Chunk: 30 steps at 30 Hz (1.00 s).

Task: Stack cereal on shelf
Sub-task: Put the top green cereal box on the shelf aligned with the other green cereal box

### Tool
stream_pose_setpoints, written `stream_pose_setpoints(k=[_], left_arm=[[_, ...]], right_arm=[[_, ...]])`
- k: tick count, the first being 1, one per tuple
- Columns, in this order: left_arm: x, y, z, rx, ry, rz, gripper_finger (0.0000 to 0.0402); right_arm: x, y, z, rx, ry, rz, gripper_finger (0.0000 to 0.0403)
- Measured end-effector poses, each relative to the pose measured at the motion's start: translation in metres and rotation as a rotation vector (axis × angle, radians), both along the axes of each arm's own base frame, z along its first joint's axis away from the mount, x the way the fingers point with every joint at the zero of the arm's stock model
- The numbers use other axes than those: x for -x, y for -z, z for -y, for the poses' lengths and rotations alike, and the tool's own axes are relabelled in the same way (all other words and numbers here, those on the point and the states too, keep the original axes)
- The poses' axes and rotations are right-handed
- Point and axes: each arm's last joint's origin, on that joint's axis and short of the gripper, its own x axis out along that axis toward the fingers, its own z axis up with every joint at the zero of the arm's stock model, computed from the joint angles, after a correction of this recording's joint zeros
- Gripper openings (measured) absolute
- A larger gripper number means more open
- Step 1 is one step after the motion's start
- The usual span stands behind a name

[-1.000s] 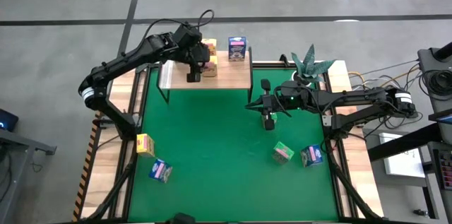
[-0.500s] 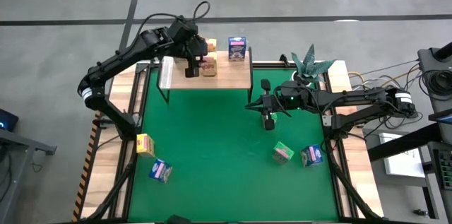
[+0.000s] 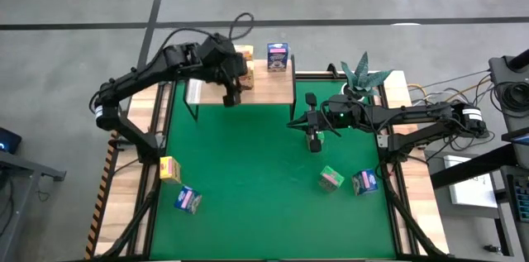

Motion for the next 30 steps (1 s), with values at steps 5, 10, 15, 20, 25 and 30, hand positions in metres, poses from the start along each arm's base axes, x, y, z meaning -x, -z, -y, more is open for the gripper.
stream_pose_setpoints(k=[5,10,15,20,25,30], left_arm=[[-0.004,0.005,0.03,0.054,0.051,-0.034,0.0217],[0.005,0.011,0.057,-0.028,0.052,-0.058,0.0217],[0.026,0.016,0.077,-0.062,-0.025,0.04,0.0217],[0.042,0.025,0.092,-0.032,-0.006,0.225,0.0217],[0.059,0.043,0.096,-0.019,-0.046,0.351,0.0217],[0.074,0.07,0.096,0.03,-0.087,0.409,0.0217]], right_arm=[[0.0,0.0,0.0,-0.034,0.01,0.0,0.0012],[0.0,0.001,0.0,-0.102,0.031,-0.012,0.0012],[0.001,0.004,0.0,-0.213,0.067,-0.046,0.0012],[0.002,0.005,-0.001,-0.316,0.1,-0.057,0.0012],[0.001,0.005,-0.007,-0.423,0.112,-0.063,0.0012],[-0.001,-0.001,-0.023,-0.507,0.091,-0.127,0.0012]])
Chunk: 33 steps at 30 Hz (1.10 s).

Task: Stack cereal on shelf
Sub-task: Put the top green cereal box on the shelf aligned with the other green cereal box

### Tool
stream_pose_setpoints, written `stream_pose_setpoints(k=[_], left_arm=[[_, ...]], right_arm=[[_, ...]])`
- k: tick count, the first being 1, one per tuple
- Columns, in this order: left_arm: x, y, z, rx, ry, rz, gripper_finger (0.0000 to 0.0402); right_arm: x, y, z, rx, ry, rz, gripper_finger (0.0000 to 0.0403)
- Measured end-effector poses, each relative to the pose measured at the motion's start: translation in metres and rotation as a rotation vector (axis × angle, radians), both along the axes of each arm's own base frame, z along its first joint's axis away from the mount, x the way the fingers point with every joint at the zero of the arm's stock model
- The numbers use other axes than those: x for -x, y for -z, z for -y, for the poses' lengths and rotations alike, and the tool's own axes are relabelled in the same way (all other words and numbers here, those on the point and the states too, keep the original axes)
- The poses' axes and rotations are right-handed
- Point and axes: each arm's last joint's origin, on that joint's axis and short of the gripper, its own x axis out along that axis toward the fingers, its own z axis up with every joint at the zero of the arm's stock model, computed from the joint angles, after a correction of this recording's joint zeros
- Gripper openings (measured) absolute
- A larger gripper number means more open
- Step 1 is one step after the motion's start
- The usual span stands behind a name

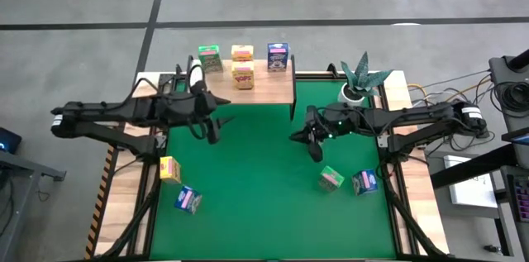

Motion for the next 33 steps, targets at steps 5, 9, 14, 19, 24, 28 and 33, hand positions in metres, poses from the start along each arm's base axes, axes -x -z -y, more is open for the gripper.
stream_pose_setpoints(k=[5,9,14,19,24,28,33], left_arm=[[0.011,0.024,0.0,0.035,-0.016,0.063,0.0217],[0.019,0.036,0.0,0.04,-0.018,0.103,0.0217],[0.027,0.043,0.0,0.042,-0.018,0.128,0.0217],[0.029,0.044,0.0,0.041,-0.018,0.132,0.0217],[0.027,0.044,0.0,0.036,-0.015,0.136,0.0217],[0.027,0.044,0.0,0.021,-0.009,0.13,0.0217],[0.027,0.043,0.0,0.015,-0.007,0.132,0.0217]], right_arm=[[0.002,-0.015,-0.004,-0.157,0.066,-0.178,0.0012],[0.011,-0.025,-0.003,-0.2,0.176,-0.358,0.0012],[0.028,-0.035,0.001,-0.188,0.423,-0.568,0.0012],[0.037,-0.036,0.003,-0.2,0.554,-0.644,0.0014],[0.035,-0.025,0.003,-0.249,0.607,-0.669,0.0047],[0.032,-0.017,0.003,-0.266,0.635,-0.698,0.0109],[0.026,-0.012,0.004,-0.27,0.653,-0.713,0.0198]])
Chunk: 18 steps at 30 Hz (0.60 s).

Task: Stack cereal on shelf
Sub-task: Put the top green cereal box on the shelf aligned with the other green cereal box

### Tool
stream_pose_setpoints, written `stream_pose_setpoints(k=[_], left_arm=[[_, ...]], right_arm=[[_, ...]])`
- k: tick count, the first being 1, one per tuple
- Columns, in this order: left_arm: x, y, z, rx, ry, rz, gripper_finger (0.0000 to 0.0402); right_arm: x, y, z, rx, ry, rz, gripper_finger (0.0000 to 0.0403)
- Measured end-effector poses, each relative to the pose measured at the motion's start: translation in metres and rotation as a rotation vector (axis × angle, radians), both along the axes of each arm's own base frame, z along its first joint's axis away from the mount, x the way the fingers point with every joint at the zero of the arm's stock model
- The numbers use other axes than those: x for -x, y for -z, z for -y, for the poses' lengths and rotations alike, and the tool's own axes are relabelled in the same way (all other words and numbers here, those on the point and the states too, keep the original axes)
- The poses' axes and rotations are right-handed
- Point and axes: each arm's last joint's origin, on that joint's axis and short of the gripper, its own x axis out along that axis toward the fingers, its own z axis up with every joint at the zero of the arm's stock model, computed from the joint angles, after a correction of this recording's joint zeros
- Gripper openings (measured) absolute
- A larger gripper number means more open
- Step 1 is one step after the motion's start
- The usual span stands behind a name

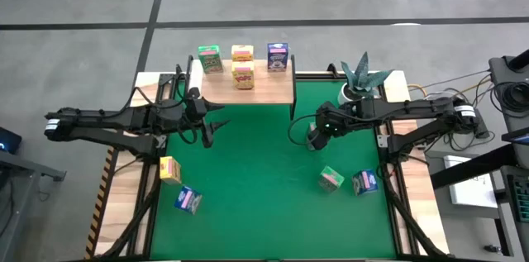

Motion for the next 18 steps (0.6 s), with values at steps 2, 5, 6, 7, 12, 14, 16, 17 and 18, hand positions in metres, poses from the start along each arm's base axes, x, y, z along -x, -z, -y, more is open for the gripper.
stream_pose_setpoints(k=[2,5,6,7,12,14,16,17,18], left_arm=[[0.0,0.0,0.0,0.0,0.0,0.0,0.0217],[0.0,0.0,0.0,-0.005,0.002,-0.002,0.0217],[0.0,0.0,0.0,-0.007,0.002,-0.002,0.0217],[0.0,0.0,0.0,-0.007,0.002,-0.001,0.0217],[0.0,-0.001,0.0,-0.008,0.003,0.003,0.0217],[0.0,-0.001,0.0,-0.015,0.006,0.0,0.0217],[0.0,-0.001,0.0,-0.021,0.007,-0.002,0.0217],[0.0,-0.001,0.0,-0.024,0.008,-0.004,0.0217],[0.0,-0.001,0.0,-0.027,0.009,-0.005,0.0217]], right_arm=[[-0.002,0.001,0.001,0.006,0.037,0.0,0.0228],[-0.003,0.003,0.001,-0.002,0.064,0.0,0.0258],[-0.003,0.003,0.001,-0.006,0.073,0.002,0.0264],[-0.003,0.003,0.001,-0.01,0.083,0.004,0.0269],[-0.005,0.006,0.001,-0.023,0.116,-0.002,0.0276],[-0.008,0.011,0.001,-0.025,0.119,-0.023,0.0273],[-0.012,0.016,0.0,-0.026,0.116,-0.046,0.027],[-0.014,0.019,0.0,-0.026,0.117,-0.058,0.0269],[-0.016,0.021,0.0,-0.026,0.117,-0.069,0.0267]])
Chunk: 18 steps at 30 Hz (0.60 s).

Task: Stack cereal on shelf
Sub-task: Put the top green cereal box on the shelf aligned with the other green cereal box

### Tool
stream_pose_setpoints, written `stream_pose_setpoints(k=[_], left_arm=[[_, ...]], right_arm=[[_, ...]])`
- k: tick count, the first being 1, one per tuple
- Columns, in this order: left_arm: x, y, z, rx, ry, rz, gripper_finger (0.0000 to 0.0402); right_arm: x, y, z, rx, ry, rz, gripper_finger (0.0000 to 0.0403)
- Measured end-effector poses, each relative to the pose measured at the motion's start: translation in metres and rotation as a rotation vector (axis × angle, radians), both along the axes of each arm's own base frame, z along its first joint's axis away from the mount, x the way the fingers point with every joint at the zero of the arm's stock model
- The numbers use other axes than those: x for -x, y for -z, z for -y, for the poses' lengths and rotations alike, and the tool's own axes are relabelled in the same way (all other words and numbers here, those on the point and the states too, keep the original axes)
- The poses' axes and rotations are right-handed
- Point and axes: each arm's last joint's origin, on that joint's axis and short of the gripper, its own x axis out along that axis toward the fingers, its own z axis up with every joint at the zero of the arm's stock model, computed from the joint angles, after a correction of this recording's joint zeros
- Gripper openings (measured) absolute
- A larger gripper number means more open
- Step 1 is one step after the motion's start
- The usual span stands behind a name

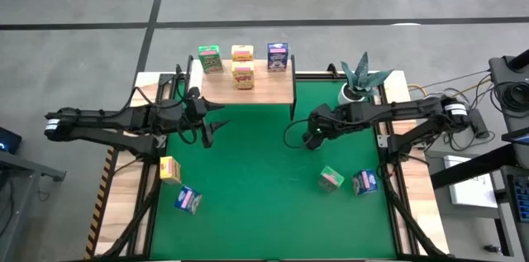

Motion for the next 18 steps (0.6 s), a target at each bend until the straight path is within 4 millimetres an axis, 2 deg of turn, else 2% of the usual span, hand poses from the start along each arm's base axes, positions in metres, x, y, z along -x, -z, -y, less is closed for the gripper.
stream_pose_setpoints(k=[8,18], left_arm=[[0.0,0.0,0.0,-0.007,0.002,-0.004,0.0217],[0.0,0.0,0.0,-0.007,0.003,-0.005,0.0217]], right_arm=[[-0.014,0.014,0.001,-0.005,0.001,-0.057,0.0253],[-0.02,0.014,0.001,-0.004,-0.003,-0.06,0.0238]])
